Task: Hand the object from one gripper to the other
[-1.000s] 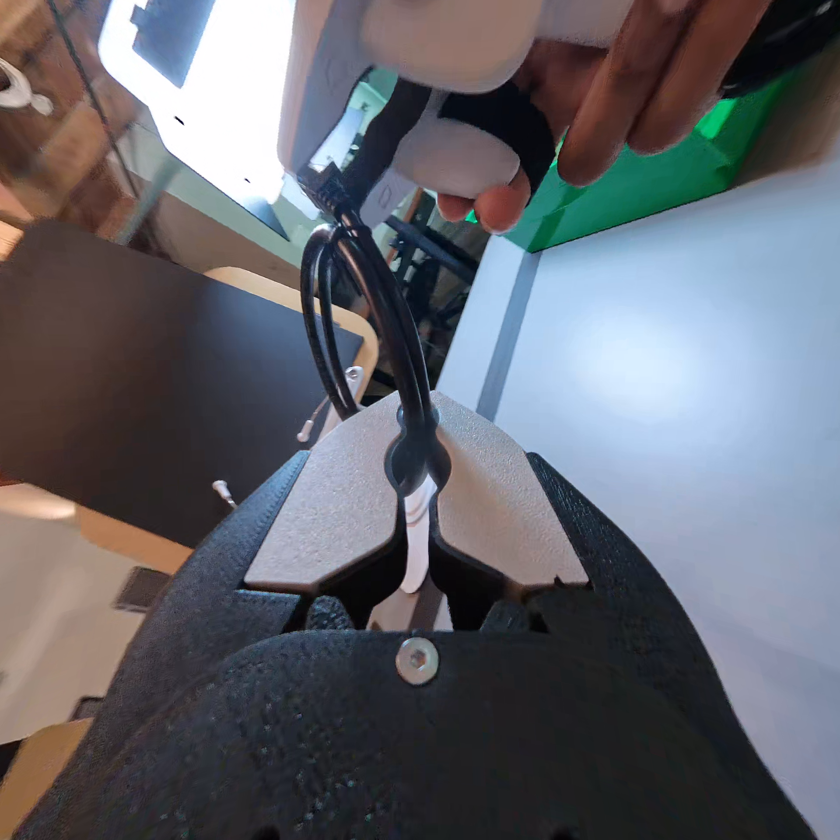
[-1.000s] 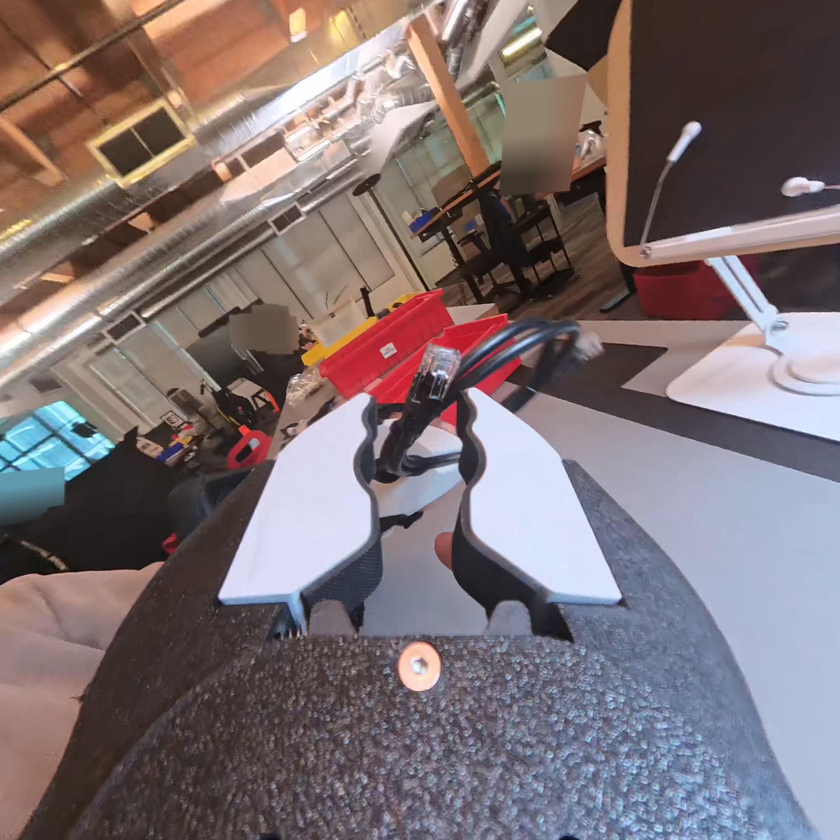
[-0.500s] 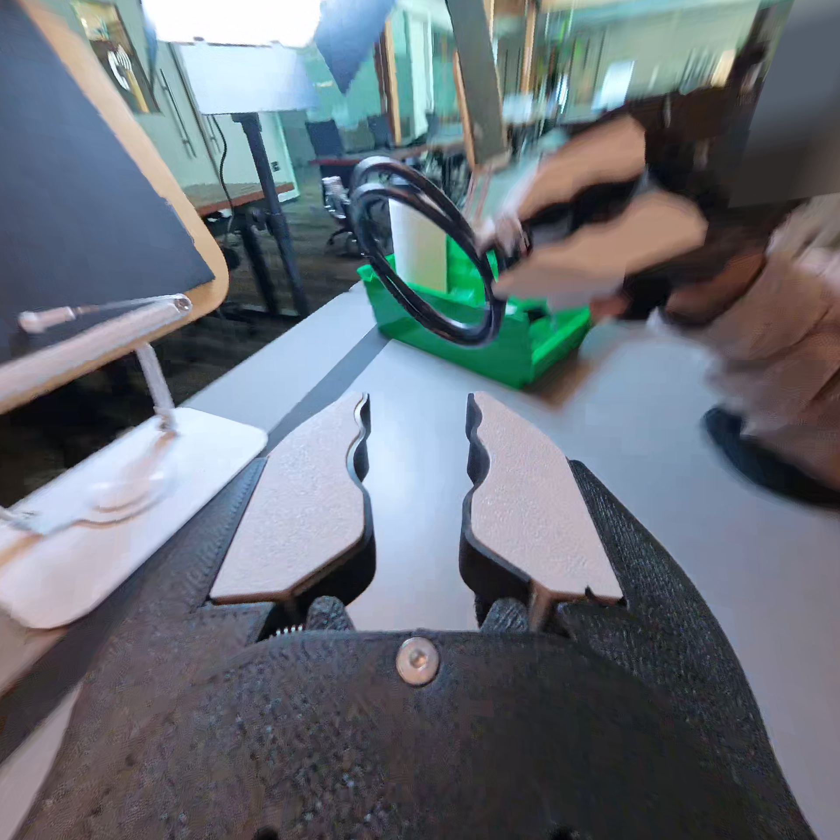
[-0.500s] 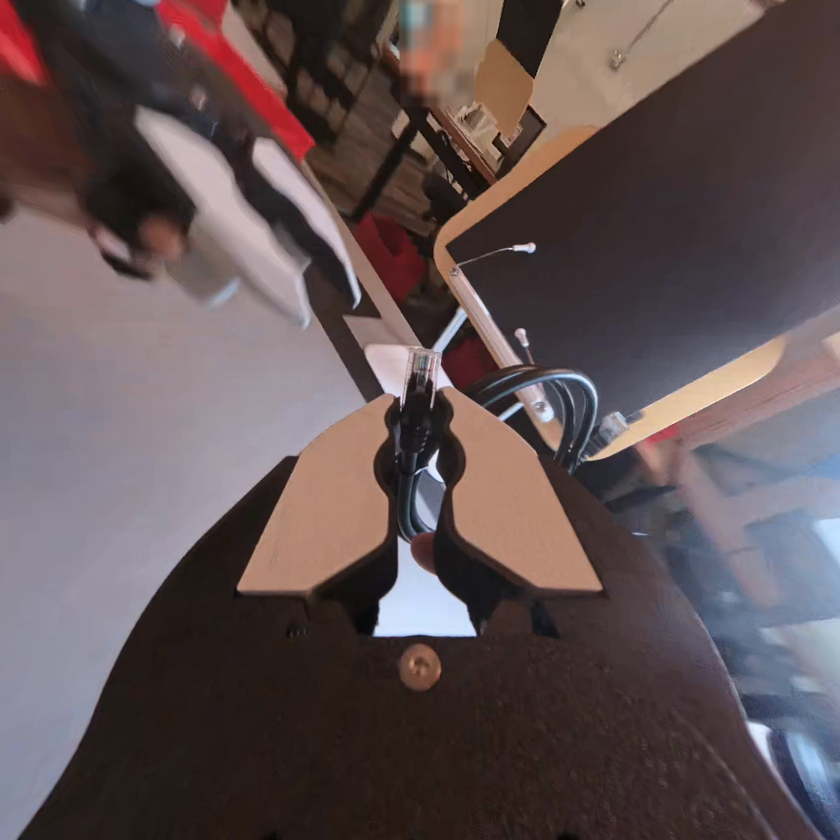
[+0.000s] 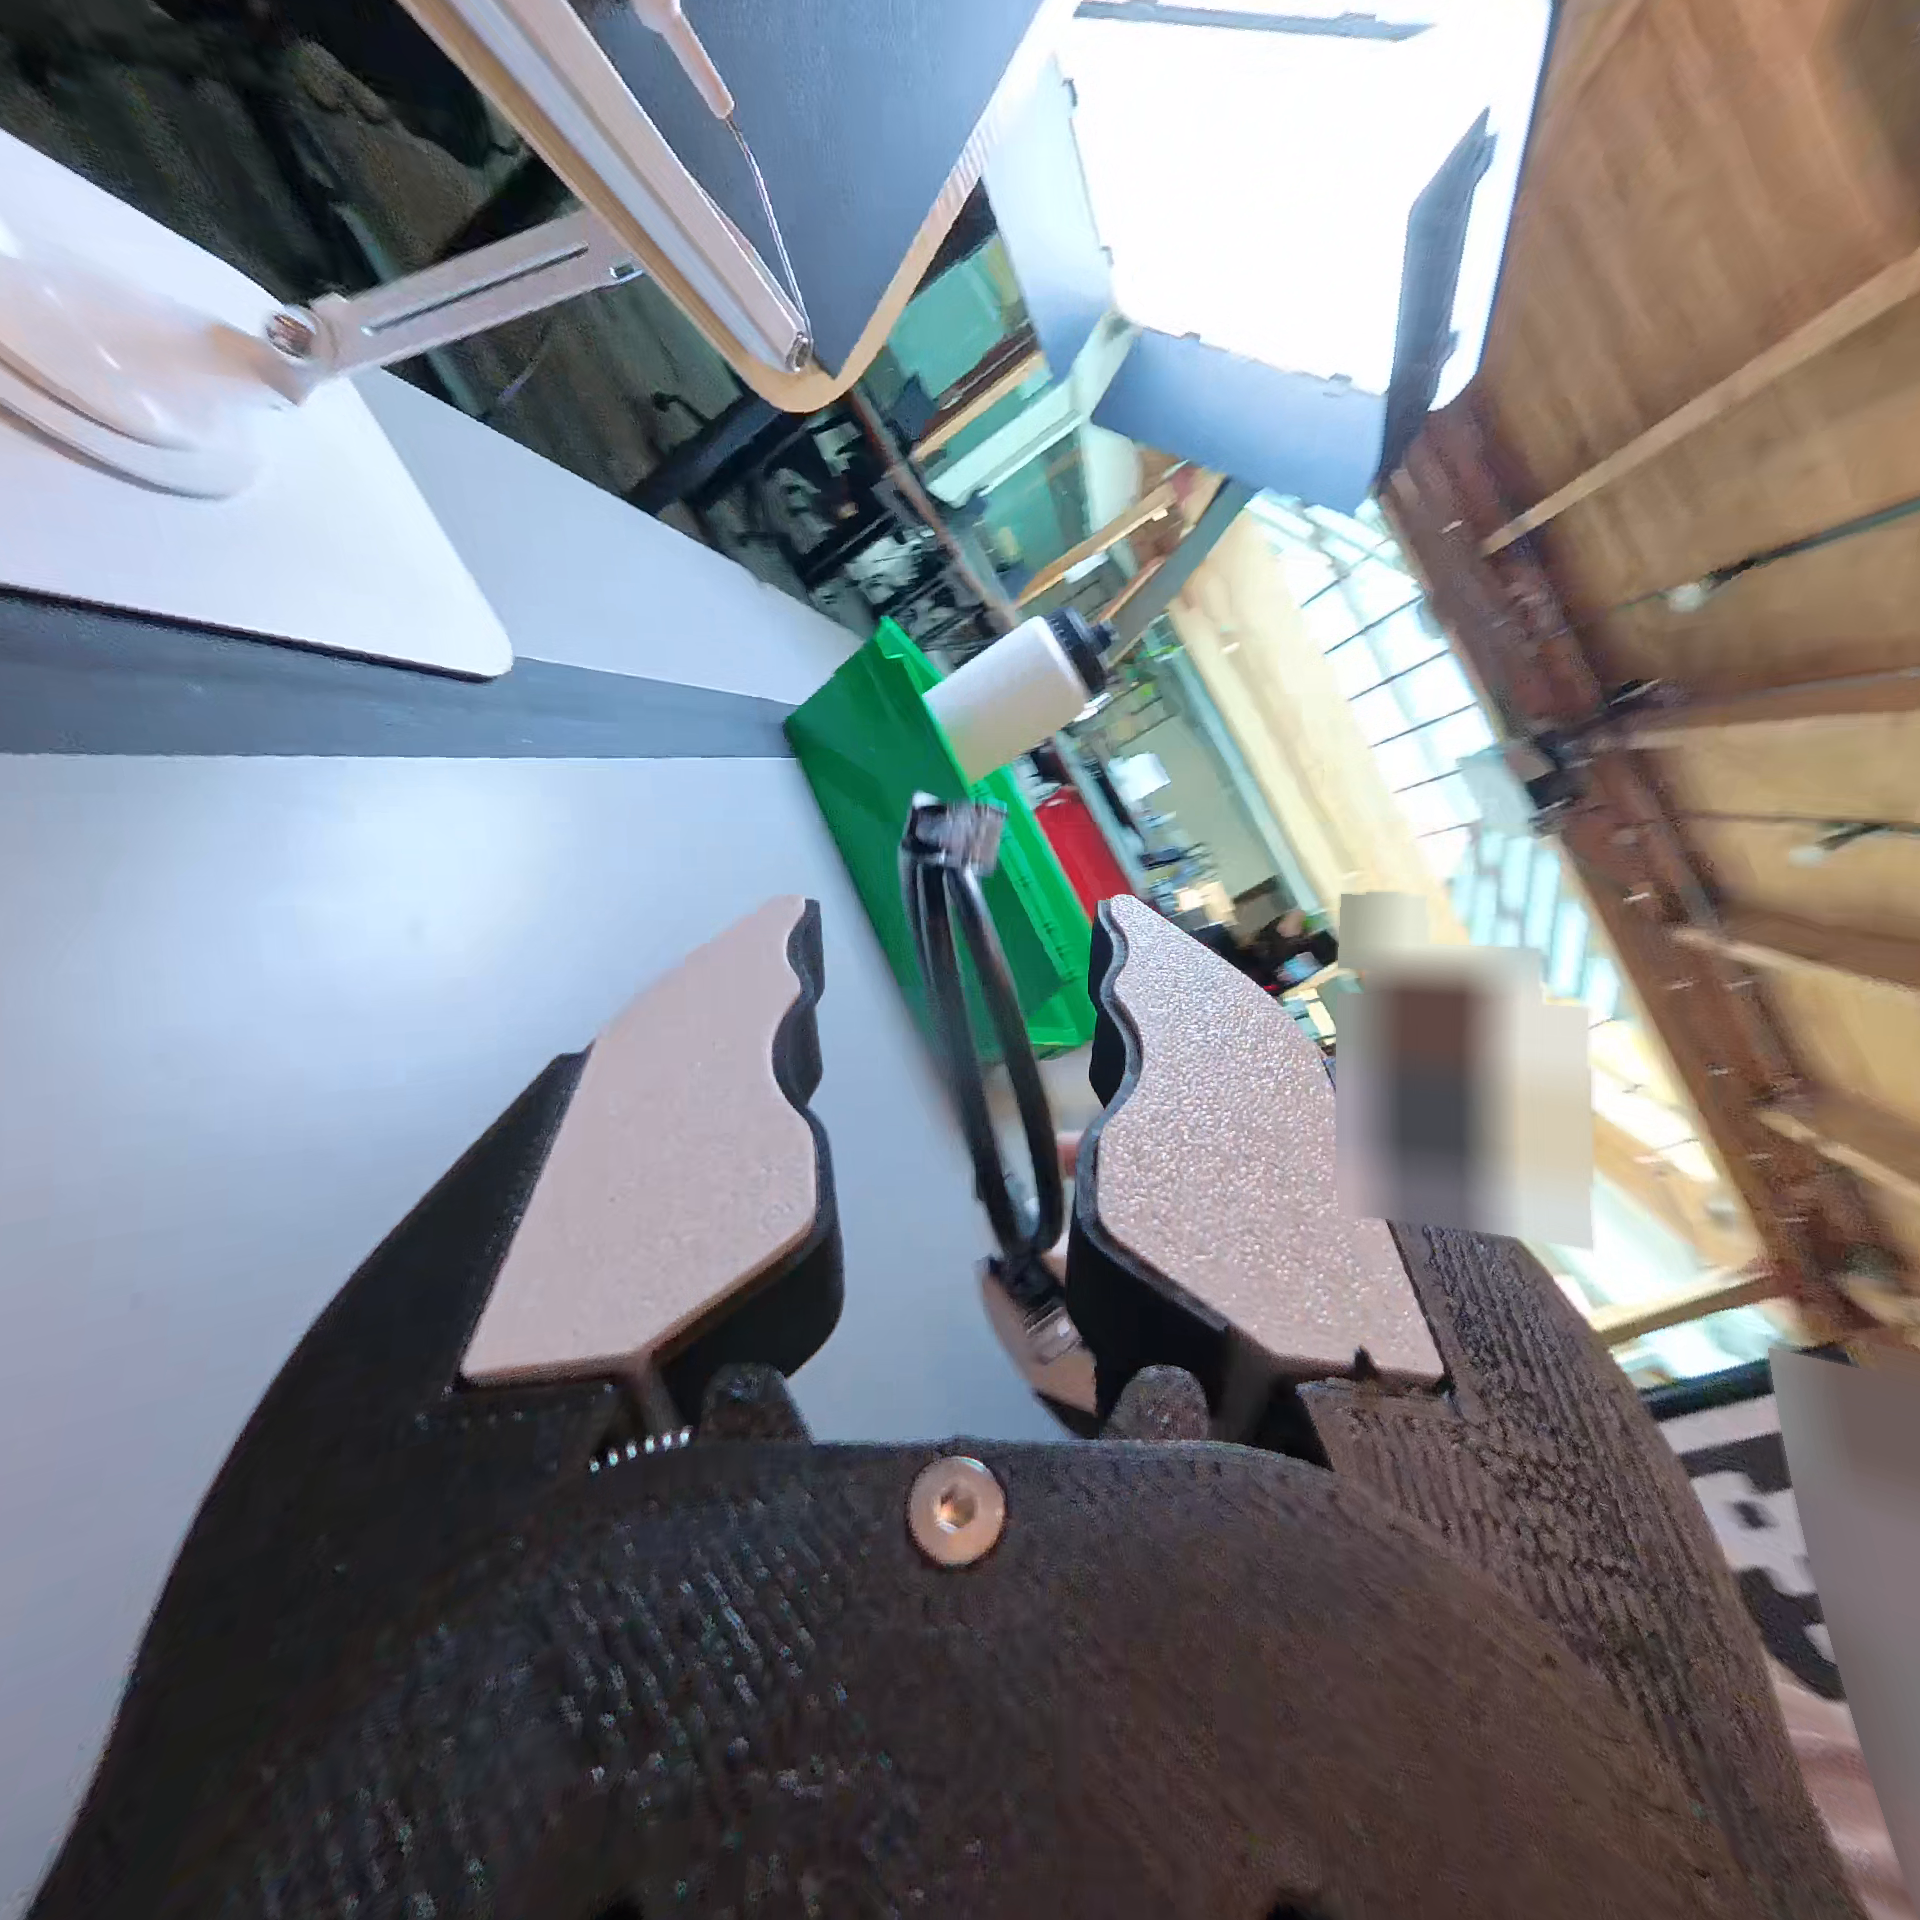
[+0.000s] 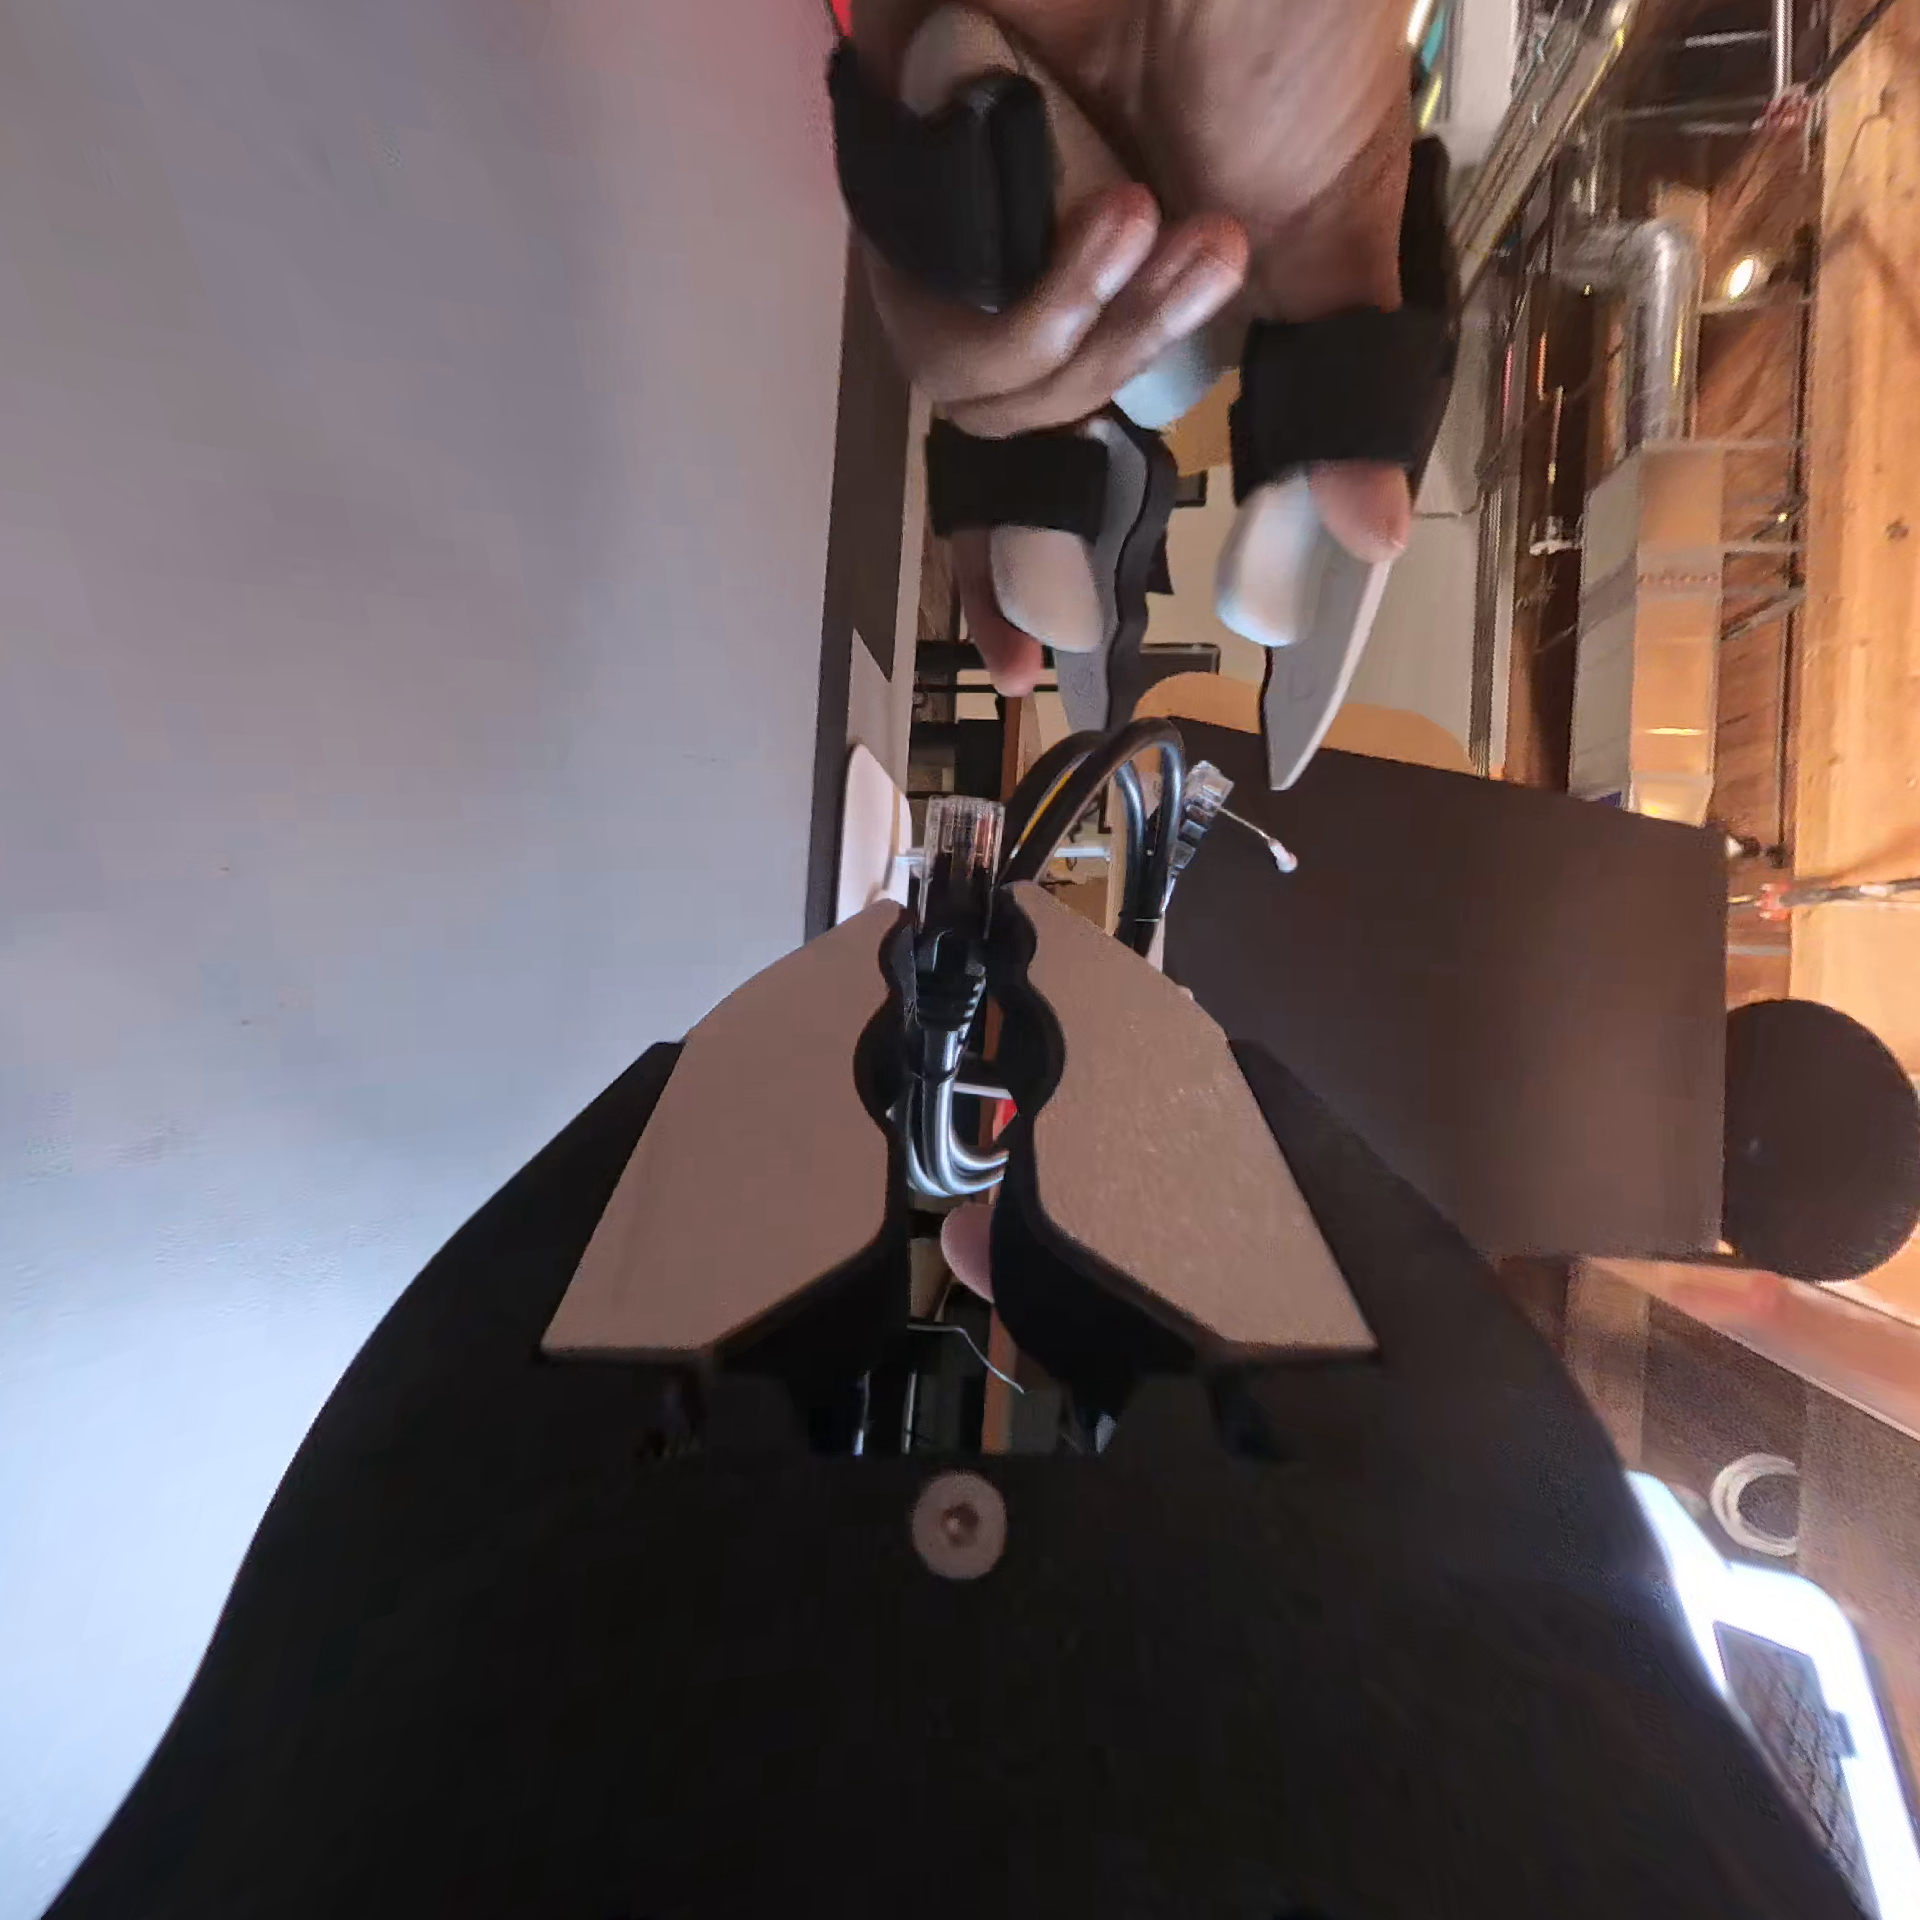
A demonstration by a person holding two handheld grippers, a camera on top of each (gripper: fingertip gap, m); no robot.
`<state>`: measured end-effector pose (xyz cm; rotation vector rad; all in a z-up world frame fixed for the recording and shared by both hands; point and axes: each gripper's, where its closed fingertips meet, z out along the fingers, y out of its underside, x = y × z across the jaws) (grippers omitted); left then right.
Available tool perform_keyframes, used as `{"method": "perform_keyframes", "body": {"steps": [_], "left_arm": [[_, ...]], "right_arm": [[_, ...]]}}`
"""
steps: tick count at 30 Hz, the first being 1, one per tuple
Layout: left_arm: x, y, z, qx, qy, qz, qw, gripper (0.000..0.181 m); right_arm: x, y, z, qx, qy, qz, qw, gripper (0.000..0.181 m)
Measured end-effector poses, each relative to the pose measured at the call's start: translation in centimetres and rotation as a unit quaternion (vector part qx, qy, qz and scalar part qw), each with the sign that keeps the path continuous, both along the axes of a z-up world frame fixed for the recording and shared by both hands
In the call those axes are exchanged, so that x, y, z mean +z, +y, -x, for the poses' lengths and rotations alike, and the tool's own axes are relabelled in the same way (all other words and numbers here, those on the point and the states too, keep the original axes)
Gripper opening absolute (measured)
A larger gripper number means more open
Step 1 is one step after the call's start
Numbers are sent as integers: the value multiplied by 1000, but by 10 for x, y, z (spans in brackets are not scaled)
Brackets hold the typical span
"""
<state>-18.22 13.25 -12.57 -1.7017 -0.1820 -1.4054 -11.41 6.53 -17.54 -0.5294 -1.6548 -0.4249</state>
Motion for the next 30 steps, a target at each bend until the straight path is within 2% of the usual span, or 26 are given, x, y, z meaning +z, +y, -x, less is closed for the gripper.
{"method": "perform_keyframes", "body": {"steps": [2,4,6,8,11,13,14,16,17,18,20,22,24,25,26,27,28,30], "left_arm": [[-3,1,3,-8,-29,8,1000,45],[-9,1,0,-15,2,3,1000,41],[-5,-4,-4,-34,10,-18,999,19],[0,-9,-8,-48,48,-46,997,18],[32,-21,-11,-48,85,-139,985,17],[57,-34,-15,-48,112,-212,970,16],[71,-43,-19,-47,129,-254,957,16],[100,-67,-26,-48,155,-352,922,16],[114,-81,-30,-46,168,-403,898,15],[124,-92,-33,-41,190,-434,880,15],[141,-112,-38,-27,235,-488,840,14],[157,-130,-43,4,290,-537,792,5],[165,-146,-55,16,340,-570,748,3],[167,-152,-61,18,360,-580,730,2],[168,-155,-69,20,379,-587,715,2],[165,-157,-77,17,398,-592,701,2],[163,-159,-84,13,416,-595,688,2],[161,-161,-94,16,431,-602,673,2]], "right_arm": [[-8,-7,4,13,-10,-13,1000,13],[-16,-17,8,36,-20,-14,999,13],[-20,-25,11,58,-22,-4,998,13],[-17,-25,10,59,-15,1,998,13],[-8,-19,7,53,26,55,997,15],[1,-22,6,65,64,145,985,19],[9,-32,7,94,86,205,971,21],[32,-54,8,146,131,342,919,24],[43,-66,8,174,143,424,877,26],[57,-79,7,205,153,505,824,27],[93,-93,0,259,190,646,693,28],[129,-91,-13,299,229,754,539,31],[146,-77,-19,287,238,843,389,32],[147,-75,-20,279,223,874,329,36],[141,-72,-17,251,210,898,294,38],[134,-74,-14,237,194,907,289,43],[127,-75,-10,222,189,905,309,46],[115,-67,-6,191,208,875,394,44]]}}
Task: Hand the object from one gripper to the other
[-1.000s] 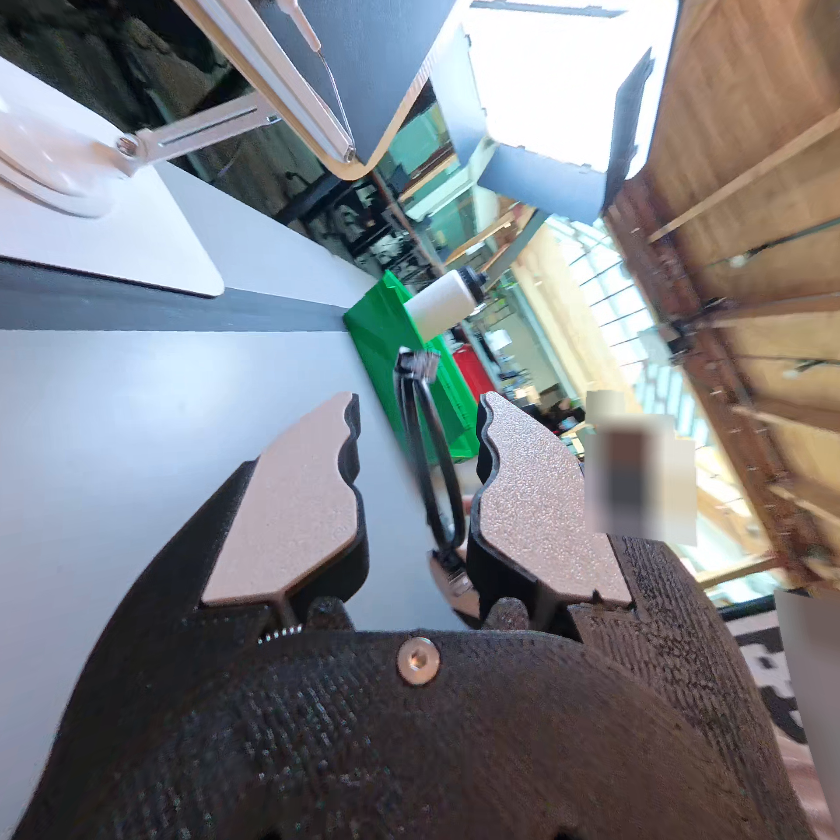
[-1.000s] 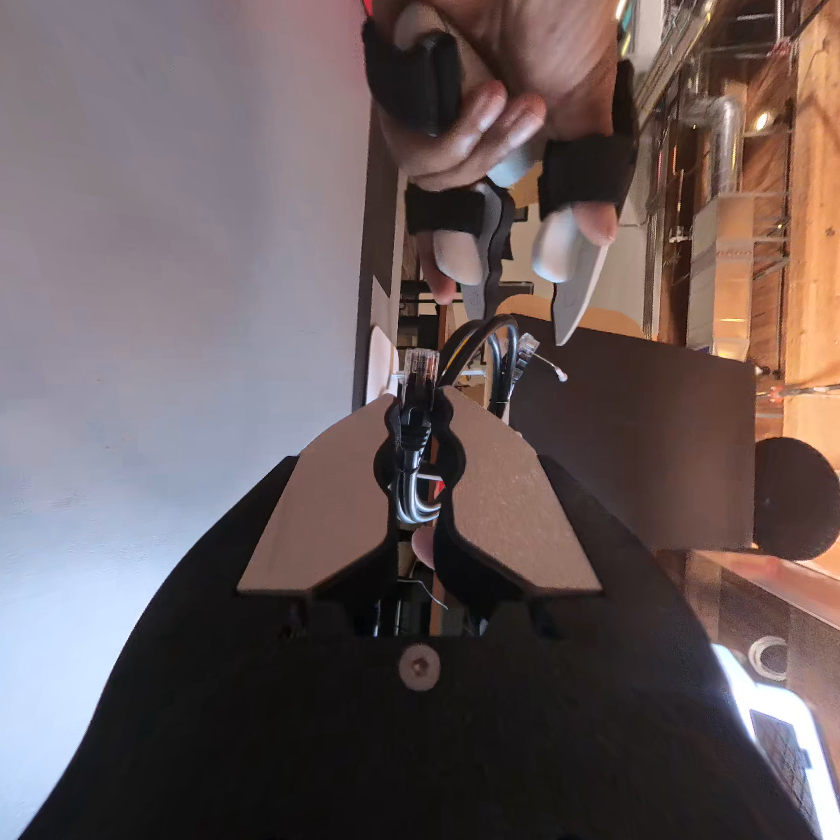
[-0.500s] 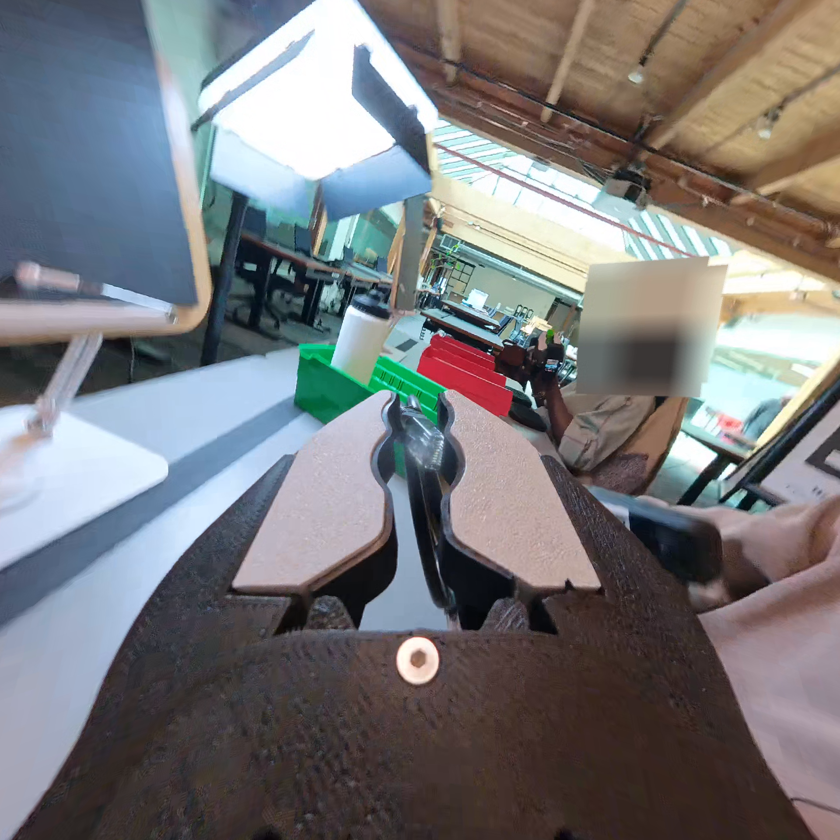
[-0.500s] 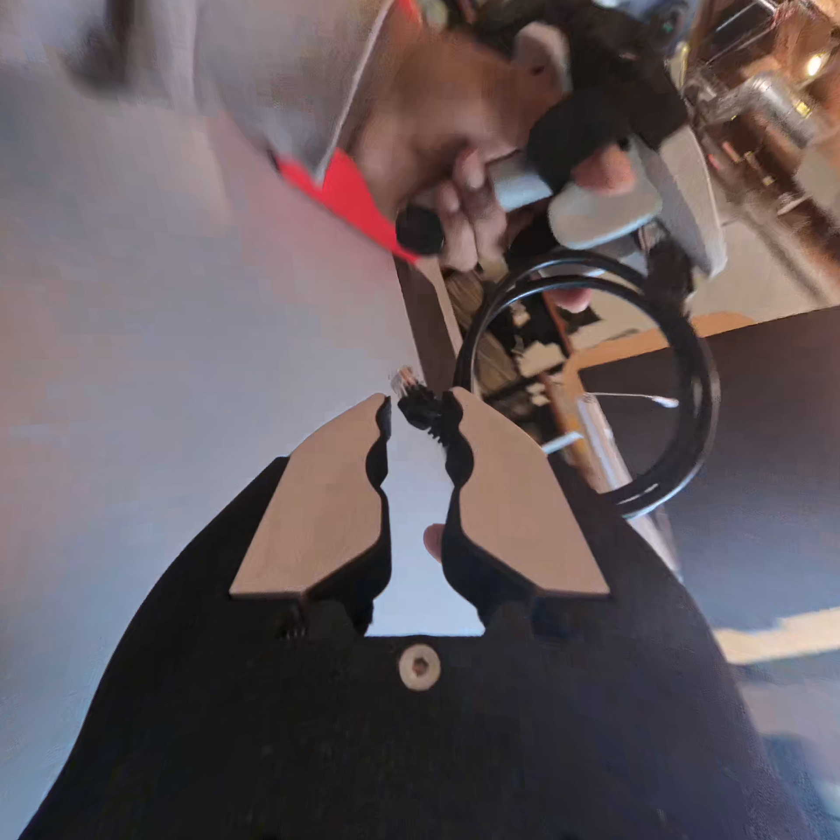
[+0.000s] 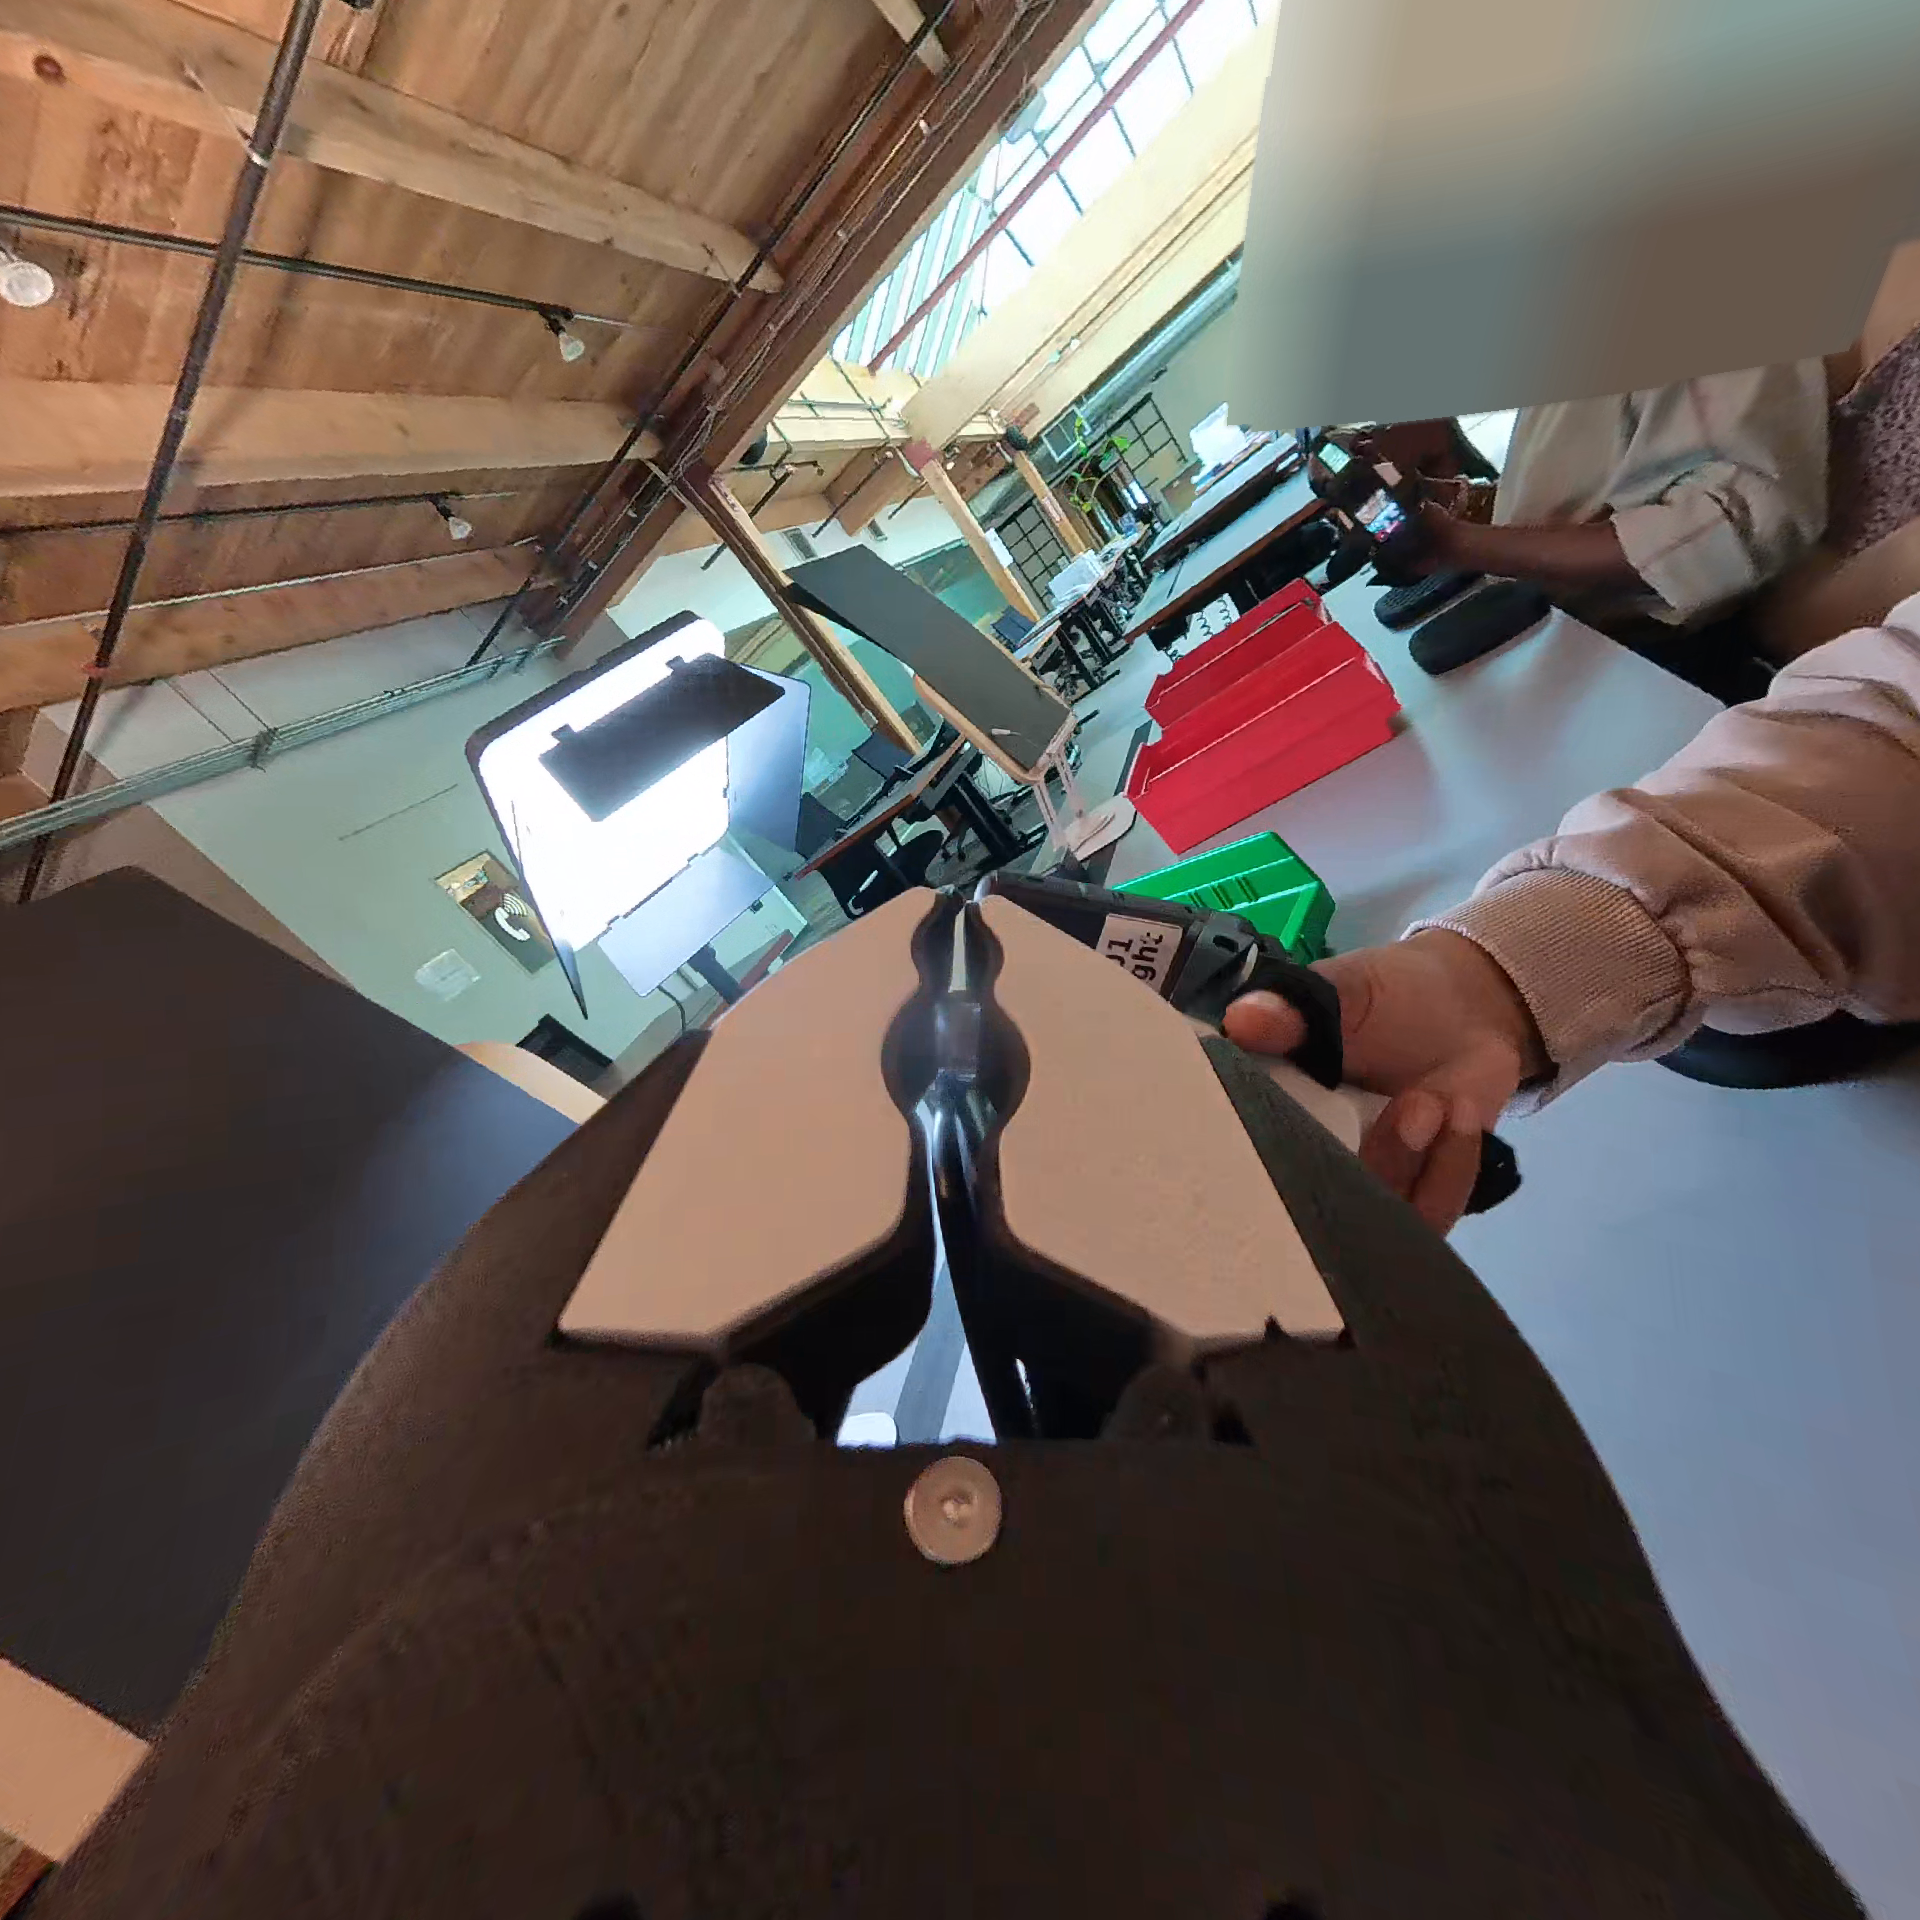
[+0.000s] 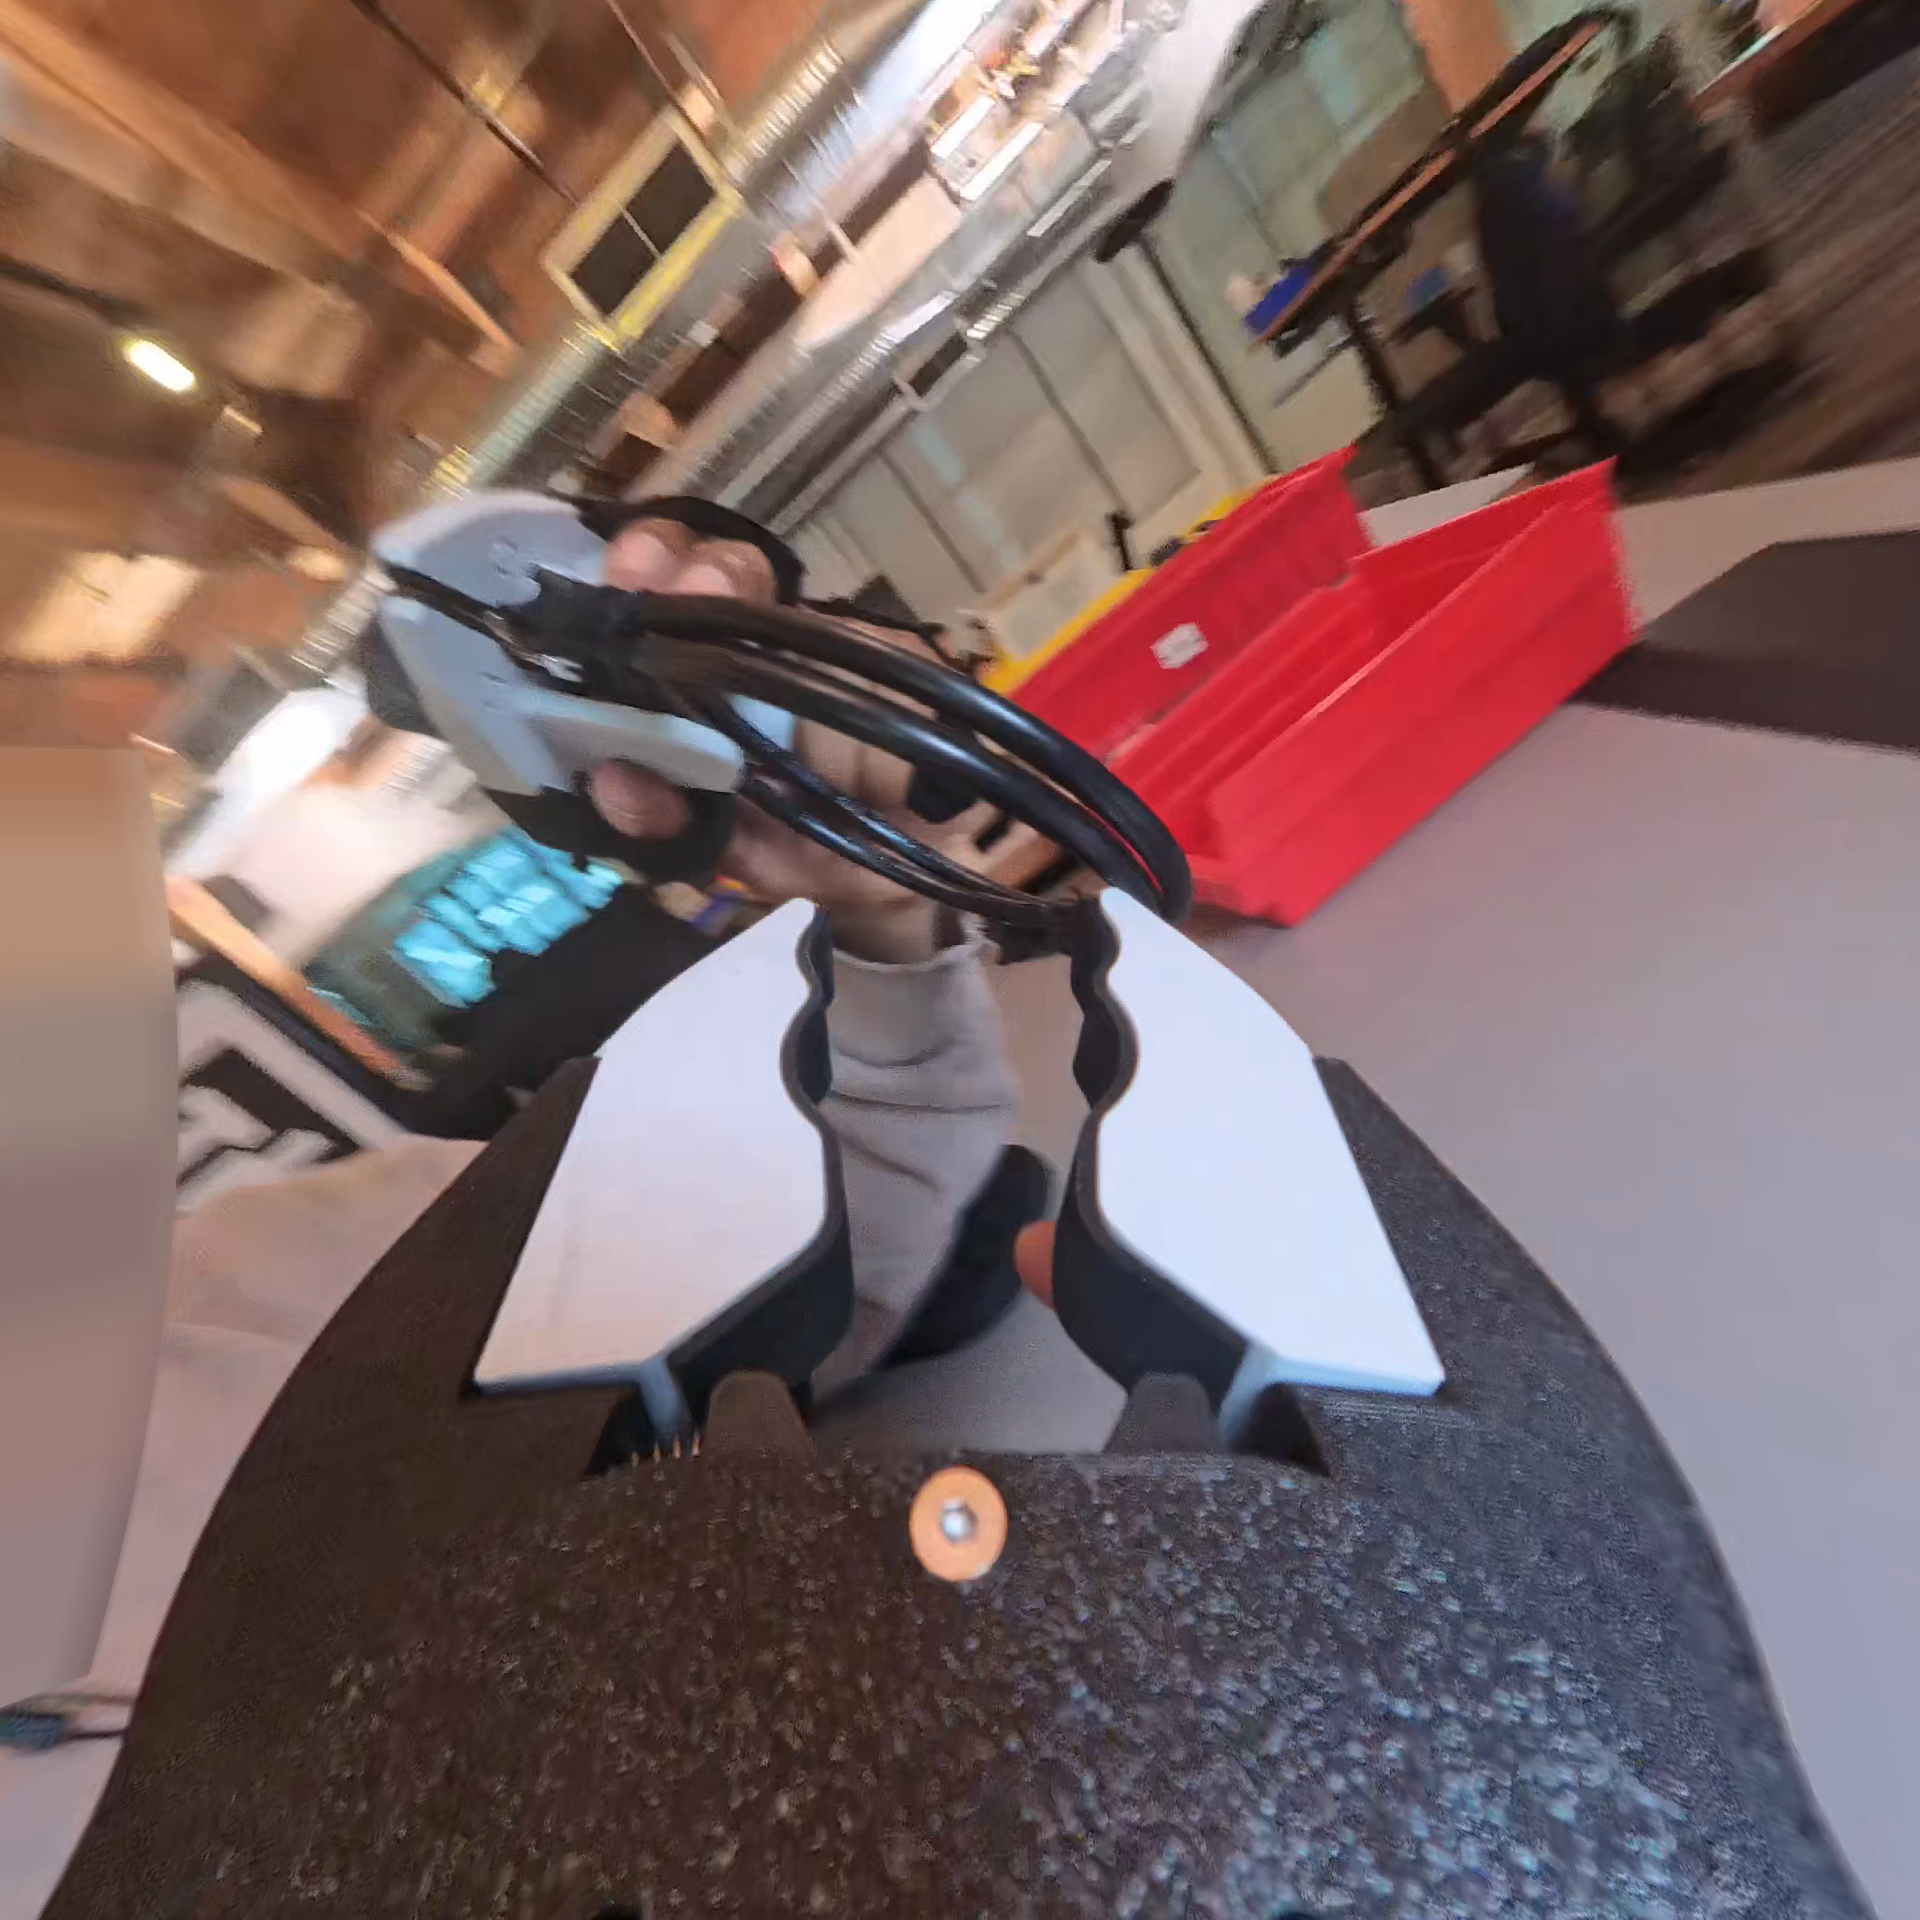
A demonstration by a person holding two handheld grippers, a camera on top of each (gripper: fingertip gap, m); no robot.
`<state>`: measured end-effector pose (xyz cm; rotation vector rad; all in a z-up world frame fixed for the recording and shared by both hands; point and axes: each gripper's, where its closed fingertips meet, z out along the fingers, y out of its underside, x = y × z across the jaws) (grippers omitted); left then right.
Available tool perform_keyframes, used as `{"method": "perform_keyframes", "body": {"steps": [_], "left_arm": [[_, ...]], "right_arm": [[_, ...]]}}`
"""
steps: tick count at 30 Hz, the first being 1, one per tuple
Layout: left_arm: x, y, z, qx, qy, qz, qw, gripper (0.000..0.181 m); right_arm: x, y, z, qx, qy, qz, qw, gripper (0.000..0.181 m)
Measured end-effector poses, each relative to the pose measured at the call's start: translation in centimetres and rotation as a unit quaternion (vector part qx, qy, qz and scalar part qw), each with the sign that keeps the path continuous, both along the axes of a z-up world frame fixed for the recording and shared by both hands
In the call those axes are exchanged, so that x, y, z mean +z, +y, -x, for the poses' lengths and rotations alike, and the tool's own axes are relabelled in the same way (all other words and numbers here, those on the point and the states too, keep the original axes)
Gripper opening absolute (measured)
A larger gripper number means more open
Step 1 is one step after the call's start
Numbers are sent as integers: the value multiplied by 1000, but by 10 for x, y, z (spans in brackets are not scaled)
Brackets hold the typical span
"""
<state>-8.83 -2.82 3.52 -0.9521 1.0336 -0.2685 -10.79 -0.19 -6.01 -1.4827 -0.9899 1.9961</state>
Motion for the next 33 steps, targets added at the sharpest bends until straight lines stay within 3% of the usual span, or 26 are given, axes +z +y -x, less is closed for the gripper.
{"method": "perform_keyframes", "body": {"steps": [4,6,7,9,13,15,19,22,23,25,28,31,33], "left_arm": [[3,-2,1,4,1,2,1000,1],[7,-7,0,-21,-14,11,1000,2],[7,-9,-2,-31,-17,13,999,2],[6,-12,-7,-53,-24,21,998,2],[4,-4,3,-67,-46,85,993,2],[2,10,12,-49,-67,128,988,4],[0,30,26,-50,-134,220,965,17],[-14,50,33,-50,-179,320,929,26],[-22,58,36,-47,-193,354,914,28],[-41,75,43,-45,-223,414,881,33],[-81,102,51,-65,-270,515,811,43],[-114,104,35,-163,-283,617,716,61],[-122,95,20,-224,-269,650,674,50]], "right_arm": [[-6,32,-10,-128,-58,-203,969,52],[-6,29,-13,-124,-65,-263,955,62],[-2,15,-14,-94,-46,-277,955,55],[1,-5,-14,-60,-24,-318,946,13],[14,17,-25,-150,-44,-440,884,12],[25,39,-39,-219,-64,-503,834,12],[39,77,-68,-346,-98,-661,659,12],[44,82,-77,-386,-90,-769,501,12],[43,80,-77,-393,-82,-794,457,12],[40,74,-74,-396,-56,-826,397,12],[27,66,-63,-385,-37,-846,367,12],[15,55,-51,-363,-23,-861,356,12],[11,47,-45,-355,-11,-866,353,12]]}}
